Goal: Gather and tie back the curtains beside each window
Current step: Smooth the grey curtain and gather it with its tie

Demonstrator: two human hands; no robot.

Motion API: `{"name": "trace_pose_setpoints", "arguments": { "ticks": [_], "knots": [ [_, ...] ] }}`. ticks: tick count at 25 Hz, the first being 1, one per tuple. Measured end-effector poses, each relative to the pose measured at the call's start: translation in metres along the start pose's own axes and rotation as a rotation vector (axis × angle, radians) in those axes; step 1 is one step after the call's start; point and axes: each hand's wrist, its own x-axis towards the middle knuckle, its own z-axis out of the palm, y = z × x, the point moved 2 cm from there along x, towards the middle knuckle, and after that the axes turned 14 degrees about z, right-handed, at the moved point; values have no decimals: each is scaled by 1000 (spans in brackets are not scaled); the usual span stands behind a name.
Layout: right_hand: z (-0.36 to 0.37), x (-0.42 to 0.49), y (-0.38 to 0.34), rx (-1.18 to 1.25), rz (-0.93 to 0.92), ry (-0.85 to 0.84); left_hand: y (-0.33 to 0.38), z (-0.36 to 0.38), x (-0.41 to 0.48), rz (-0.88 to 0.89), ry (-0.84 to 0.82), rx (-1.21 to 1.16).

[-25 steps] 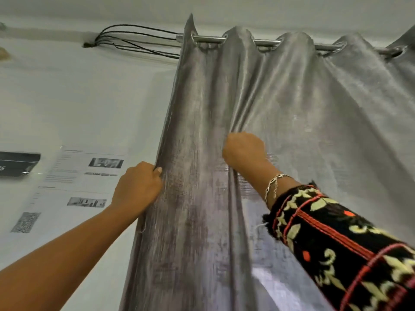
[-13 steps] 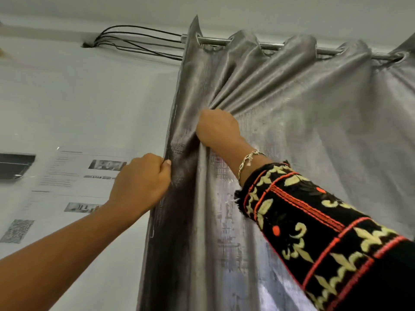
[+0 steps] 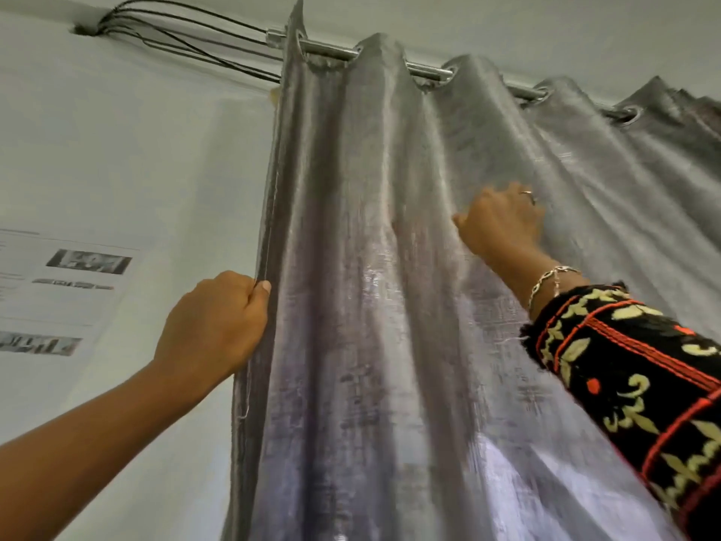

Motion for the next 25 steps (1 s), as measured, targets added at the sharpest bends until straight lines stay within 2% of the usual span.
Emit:
{"name": "trace_pose_setpoints", "arguments": {
  "ticks": [3,5,8,12,25],
  "knots": [
    [3,24,49,-158,198,-56,4,6,-3,-15,10,11],
    [1,32,75,-197,269,-93,6,8,-4,-14,8,24],
    [2,34,83,-135,168,-123,8,10,-2,-5,7,35],
    [6,17,43,-25,-21,-91,6,11,-3,-13,-6,58],
    [-20,-10,-90,354,-220,-133,11,3,9,5,8,23]
  ]
}}
